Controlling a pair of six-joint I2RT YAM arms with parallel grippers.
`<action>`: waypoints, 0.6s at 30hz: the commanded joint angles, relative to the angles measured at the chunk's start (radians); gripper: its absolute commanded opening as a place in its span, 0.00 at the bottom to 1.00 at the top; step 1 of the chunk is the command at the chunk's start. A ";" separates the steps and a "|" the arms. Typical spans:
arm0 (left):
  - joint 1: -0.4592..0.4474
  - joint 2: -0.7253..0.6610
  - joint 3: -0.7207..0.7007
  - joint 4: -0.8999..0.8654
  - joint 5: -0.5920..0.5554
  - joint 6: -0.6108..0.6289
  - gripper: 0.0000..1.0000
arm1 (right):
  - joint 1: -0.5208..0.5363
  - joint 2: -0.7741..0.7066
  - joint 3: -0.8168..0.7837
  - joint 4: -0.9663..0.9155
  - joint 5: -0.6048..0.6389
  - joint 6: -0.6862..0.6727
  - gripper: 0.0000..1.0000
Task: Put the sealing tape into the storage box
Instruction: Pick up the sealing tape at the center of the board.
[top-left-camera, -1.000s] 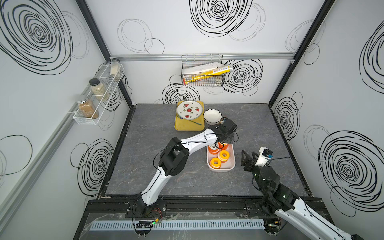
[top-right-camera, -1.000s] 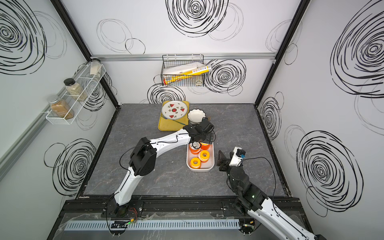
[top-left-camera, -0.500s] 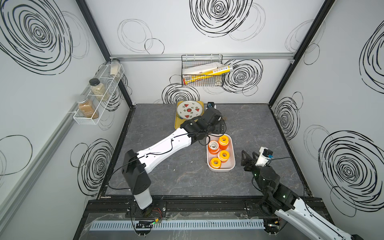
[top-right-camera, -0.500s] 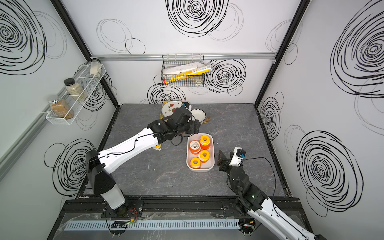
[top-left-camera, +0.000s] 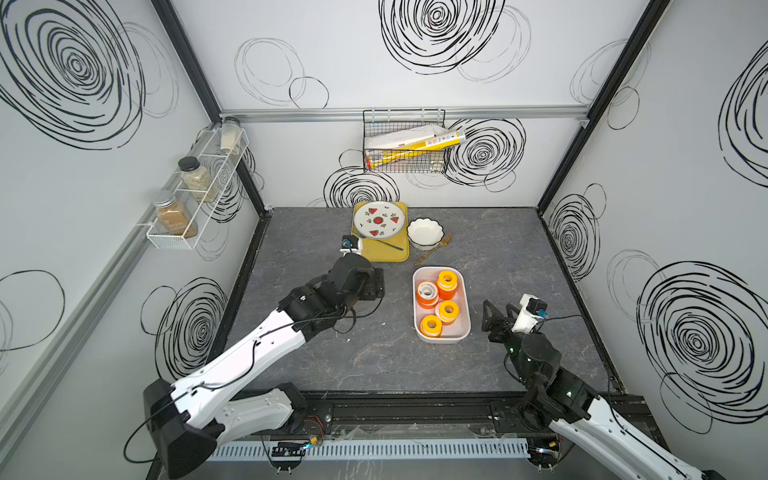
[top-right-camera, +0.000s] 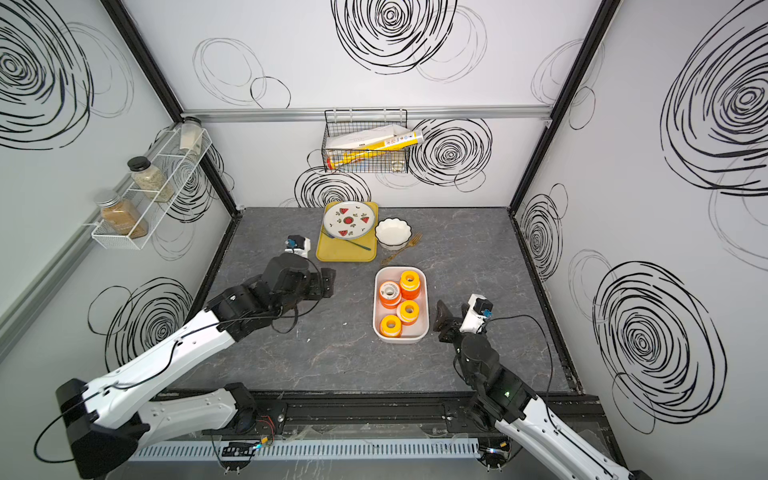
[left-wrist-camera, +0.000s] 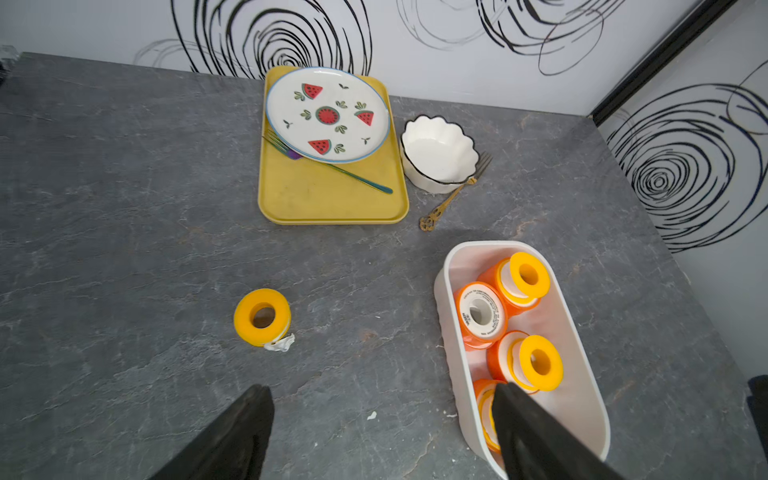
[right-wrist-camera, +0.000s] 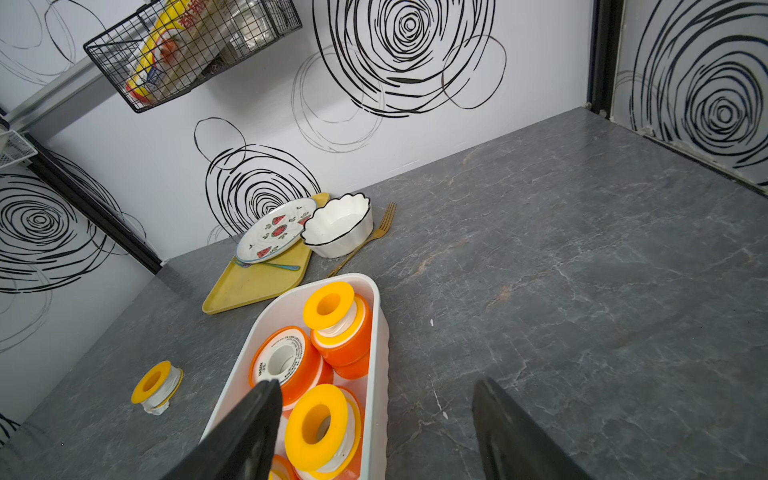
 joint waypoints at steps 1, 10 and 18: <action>0.022 -0.088 -0.068 -0.019 -0.064 -0.016 0.89 | 0.001 0.000 -0.006 -0.004 0.005 -0.006 0.77; 0.035 -0.277 -0.163 -0.069 -0.126 -0.006 0.90 | 0.001 0.133 0.050 0.052 -0.056 -0.059 0.79; 0.029 -0.368 -0.203 -0.047 -0.127 -0.012 0.89 | 0.001 0.527 0.268 0.099 -0.259 -0.164 0.82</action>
